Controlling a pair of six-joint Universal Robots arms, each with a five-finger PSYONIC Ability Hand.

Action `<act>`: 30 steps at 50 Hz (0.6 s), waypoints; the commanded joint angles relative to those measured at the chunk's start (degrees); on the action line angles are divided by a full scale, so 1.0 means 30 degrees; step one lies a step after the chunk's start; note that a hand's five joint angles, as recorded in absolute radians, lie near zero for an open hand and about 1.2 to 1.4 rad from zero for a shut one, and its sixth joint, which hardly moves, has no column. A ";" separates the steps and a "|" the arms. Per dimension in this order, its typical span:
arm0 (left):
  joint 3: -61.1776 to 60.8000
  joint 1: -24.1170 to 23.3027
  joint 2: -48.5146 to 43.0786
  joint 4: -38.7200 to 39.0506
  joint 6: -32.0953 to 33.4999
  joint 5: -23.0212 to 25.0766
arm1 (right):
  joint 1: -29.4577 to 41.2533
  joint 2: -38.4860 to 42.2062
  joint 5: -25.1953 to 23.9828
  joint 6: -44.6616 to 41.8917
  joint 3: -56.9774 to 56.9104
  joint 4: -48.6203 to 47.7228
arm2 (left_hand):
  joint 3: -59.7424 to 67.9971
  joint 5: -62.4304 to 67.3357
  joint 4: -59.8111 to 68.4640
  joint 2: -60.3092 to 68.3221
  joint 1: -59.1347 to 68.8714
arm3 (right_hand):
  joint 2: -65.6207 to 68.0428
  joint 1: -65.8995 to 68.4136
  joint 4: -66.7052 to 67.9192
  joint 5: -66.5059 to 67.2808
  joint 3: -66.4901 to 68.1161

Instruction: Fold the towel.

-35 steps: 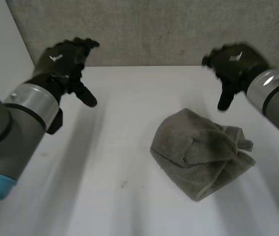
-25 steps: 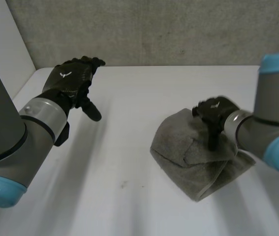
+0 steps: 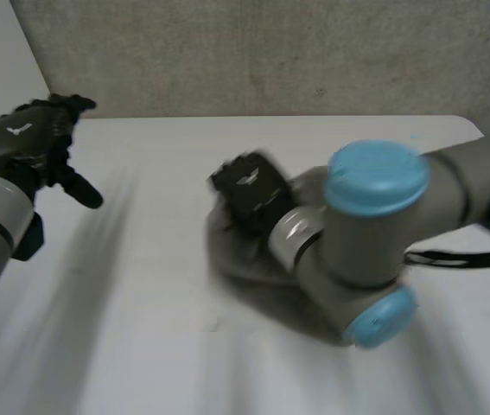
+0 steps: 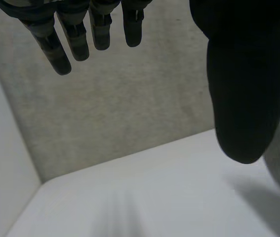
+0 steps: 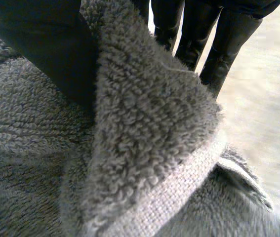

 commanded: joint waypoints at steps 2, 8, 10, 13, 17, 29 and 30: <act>-0.0283 0.1668 0.0301 0.0051 -0.0035 0.0065 | 0.1852 0.0794 -0.1400 0.0100 0.0088 0.2526 | 0.0182 -0.0364 0.0148 0.0189 0.0041 | -0.2046 0.2408 -0.2560 -0.1238 -0.2356; -0.0489 0.1613 0.0010 0.0080 -0.0035 0.0153 | -0.0160 -0.1779 -0.0087 0.0772 0.0291 0.2734 | 0.0294 -0.0252 0.0260 0.0301 0.0153 | -1.8849 -1.4395 -1.9363 -1.8041 -1.9159; -0.0489 0.1496 -0.0050 0.0080 -0.0035 0.0153 | -0.1272 -0.2424 0.0178 0.1123 0.0554 0.2821 | 0.0294 -0.0252 0.0260 0.0301 0.0153 | -1.8849 -1.4395 -1.9363 -1.8041 -1.9159; -0.0402 0.1058 -0.0574 0.0167 -0.0035 0.0270 | -0.2916 -0.3247 0.0386 0.2001 0.1488 0.2851 | 0.0517 -0.0028 0.0483 0.0525 0.0377 | -1.8849 -1.4395 -1.9363 -1.8041 -1.9159; 0.0067 0.0176 -0.1544 0.0373 -0.0006 0.0886 | -0.4617 -0.4185 0.0327 0.2619 0.3363 0.3113 | 0.0574 0.0029 0.0541 0.0582 0.0434 | -1.8849 -1.4395 -1.9363 -1.8041 -1.9159; 0.4193 -0.2545 -0.6840 0.0082 0.2155 0.3725 | -0.7082 -0.4921 0.0240 0.3117 0.7377 0.3730 | 0.2137 0.1592 0.2104 0.2145 0.1997 | -1.8849 -1.4395 -1.9363 -1.8041 -1.9159; 0.4749 -0.2867 -0.7514 -0.0094 0.2974 0.3815 | -0.7200 -0.4950 0.0210 0.3321 0.7846 0.3672 | 0.2311 0.1765 0.2277 0.2318 0.2170 | -1.8849 -1.4395 -1.9363 -1.8041 -1.9159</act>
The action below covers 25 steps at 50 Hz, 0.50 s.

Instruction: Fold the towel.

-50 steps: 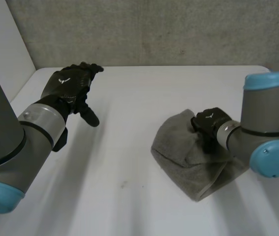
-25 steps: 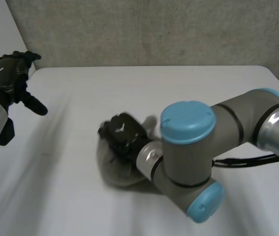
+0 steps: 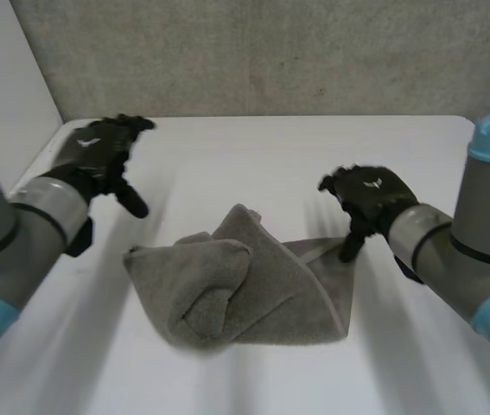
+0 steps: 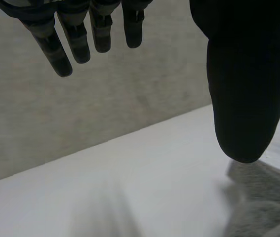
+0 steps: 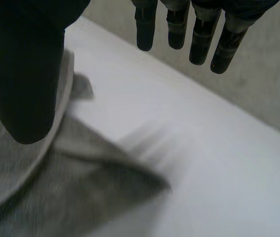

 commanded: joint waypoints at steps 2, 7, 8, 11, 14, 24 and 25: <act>0.3411 -0.1991 -0.4271 -0.0853 0.3565 0.1379 | -0.0959 -0.0143 -0.0137 0.0854 0.2970 0.0040 | 0.2278 0.2155 0.2286 0.2268 0.2333 | -0.1089 -0.0730 -0.1077 -0.1291 -0.0718; 0.4440 -0.2988 -0.6030 -0.1847 0.5852 0.1408 | -0.0930 -0.0114 -0.0137 0.2346 0.3705 -0.0340 | 0.3235 0.3113 0.3243 0.3225 0.3290 | -0.1089 -0.0730 -0.1077 -0.1291 -0.0718; 0.4530 -0.3106 -0.6383 -0.2315 0.6526 0.1408 | -0.0930 -0.0114 -0.0137 0.2844 0.3910 -0.0632 | 0.3235 0.3113 0.3243 0.3225 0.3290 | -0.1089 -0.0730 -0.1077 -0.1291 -0.0718; 0.4444 -0.3283 -0.6679 -0.3515 0.7700 0.1408 | -0.0930 0.0003 -0.0166 0.3550 0.4145 -0.1131 | 0.3012 0.2889 0.3020 0.3002 0.3067 | -0.1089 -0.0730 -0.1077 -0.1291 -0.0718; 0.4355 -0.3342 -0.6709 -0.4136 0.8144 0.1408 | -0.0783 0.0150 -0.0167 0.3787 0.4176 -0.1250 | 0.3011 0.2888 0.3019 0.3000 0.3066 | -0.1089 -0.0730 -0.1077 -0.1291 -0.0718; 0.4121 -0.3459 -0.5950 -0.6158 0.8379 0.1262 | -0.0463 0.1525 -0.0489 0.4256 0.3825 -0.1279 | 0.4686 0.4563 0.4694 0.4675 0.4741 | -0.1089 -0.0730 -0.1077 -0.1291 -0.0718; 0.3859 -0.3401 -0.5628 -0.6187 0.8408 0.1262 | -0.0229 0.1759 -0.0489 0.4256 0.3708 -0.1279 | 0.4860 0.4737 0.4867 0.4849 0.4915 | -0.1089 -0.0730 -0.1077 -0.1291 -0.0718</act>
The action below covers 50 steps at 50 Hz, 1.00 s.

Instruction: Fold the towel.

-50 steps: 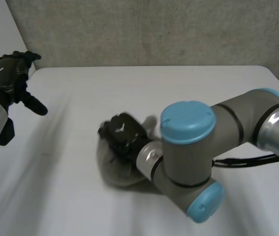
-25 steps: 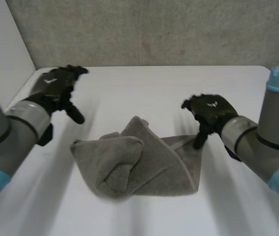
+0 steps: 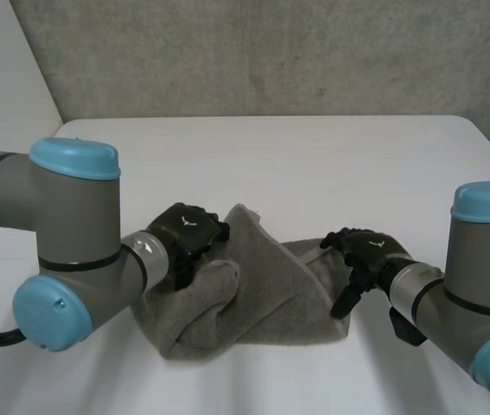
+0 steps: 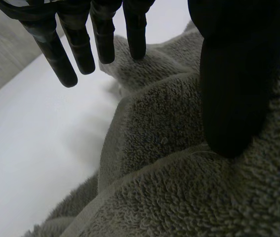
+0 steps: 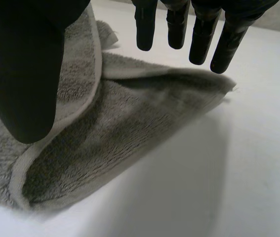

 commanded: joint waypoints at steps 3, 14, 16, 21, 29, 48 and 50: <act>-0.0987 0.0106 0.1368 -0.0518 0.0035 -0.0117 | 0.0644 0.1121 -0.0046 -0.0009 -0.0657 0.0060 | 0.2644 0.2643 0.2612 0.2632 0.2644 | -0.1089 -0.0730 -0.1077 -0.1289 -0.0718; -0.2452 0.0340 0.2424 -0.1426 0.0036 -0.0234 | 0.1610 0.1620 -0.0046 -0.0009 -0.1038 0.0030 | 0.2307 0.2307 0.2275 0.2295 0.2307 | -0.1008 -0.0650 -0.0996 -0.1209 -0.0637; -0.2657 0.0370 0.2541 -0.1426 0.0065 -0.0205 | 0.1728 0.1737 -0.0017 -0.0009 -0.1155 0.0030 | 0.2252 0.2251 0.2220 0.2240 0.2252 | -0.0727 -0.0369 -0.0715 -0.0928 -0.0356; -0.3185 0.0633 0.2863 -0.1426 0.0065 -0.0205 | 0.2226 0.2293 0.0100 -0.0009 -0.1652 0.0030 | 0.2195 0.2195 0.2163 0.2183 0.2195 | 0.1008 0.1366 0.1020 0.0807 0.1378; -0.4151 0.0896 0.3537 -0.1397 0.0679 -0.0205 | 0.2403 0.3172 0.0130 -0.0097 -0.2502 0.0030 | 0.5929 0.5928 0.5896 0.5916 0.5929 | 0.7943 0.8302 0.7956 0.7743 0.8314; 0.1405 0.3004 0.3743 0.5761 0.1297 -0.0495 | 0.2315 0.1332 0.2088 -0.3343 -1.1317 -0.3383 | 2.0691 2.0690 2.0659 2.0679 2.0691 | 2.2245 2.2603 2.2257 2.2044 2.2615; 0.1706 0.3300 0.3773 0.8036 0.1237 -0.0850 | 0.2315 0.0801 0.2561 -0.3759 -1.1439 -0.5067 | 2.0691 2.0690 2.0659 2.0679 2.0691 | 2.2245 2.2603 2.2257 2.2044 2.2615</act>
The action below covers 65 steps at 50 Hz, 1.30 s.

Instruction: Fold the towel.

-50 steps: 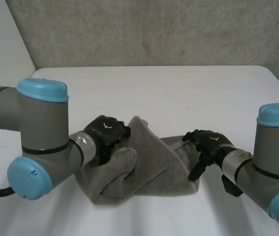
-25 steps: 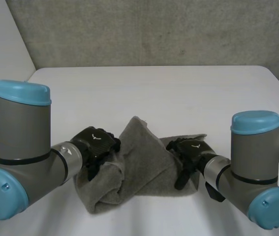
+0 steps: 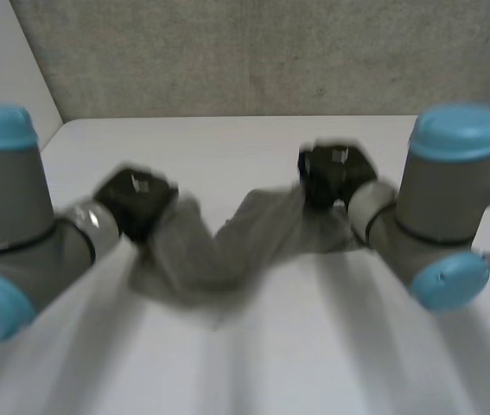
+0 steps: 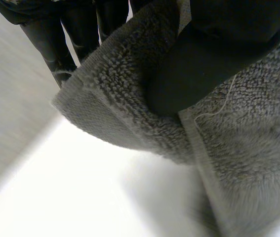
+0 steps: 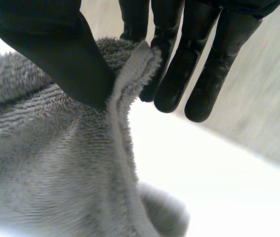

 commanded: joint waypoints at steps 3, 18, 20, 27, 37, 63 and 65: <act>0.3024 0.0957 0.1036 1.0856 -0.0488 -0.1781 | -0.0117 -0.2765 0.1949 -0.2788 -0.2096 -0.7763 | 0.3532 0.3707 0.3506 0.3499 0.4323 | 0.4202 0.8827 0.3967 0.5086 0.4138; -0.5847 0.1570 0.1980 0.9974 -0.0605 -0.2314 | -0.0087 -0.1689 -0.1183 -0.6943 0.0512 0.2118 | 0.3532 0.3707 0.3506 0.3499 0.4323 | 0.4202 0.8827 0.3967 0.5086 0.4138; -0.6580 0.1630 0.1951 0.9447 -0.0577 -0.2314 | -0.0059 -0.1101 -0.1302 -0.7441 0.0540 0.4024 | 0.3532 0.3707 0.3506 0.3499 0.4323 | 0.4202 0.8827 0.3967 0.5086 0.4138; -0.7906 0.1132 0.1980 0.6805 -0.0723 -0.2314 | -0.0117 -0.0099 -0.1479 -0.8062 0.0570 0.6329 | 0.3532 0.3707 0.3506 0.3499 0.4323 | 0.4202 0.8827 0.3967 0.5086 0.4138; -0.7935 -0.1592 0.3386 0.1766 -0.3125 -0.2255 | -0.0059 -0.0391 -0.1567 -0.7827 0.1212 0.4981 | 0.3532 0.3707 0.3506 0.3499 0.4323 | 0.4202 0.8827 0.3967 0.5086 0.4138; -0.5888 -0.0591 0.5000 0.4924 -0.0634 -0.2402 | -0.0549 -0.5899 -0.2623 -0.6074 0.7981 0.4163 | -1.8330 -1.8155 -1.8356 -1.8363 -1.7539 | -1.9131 -1.4506 -1.9366 -1.8247 -1.9195; -0.5357 -0.1299 0.4470 0.5369 -0.0723 -0.2373 | -0.1318 -0.6222 -0.2534 -0.5630 0.8158 0.3926 | -1.8328 -1.8153 -1.8354 -1.8362 -1.7538 | -1.9131 -1.4506 -1.9366 -1.8247 -1.9195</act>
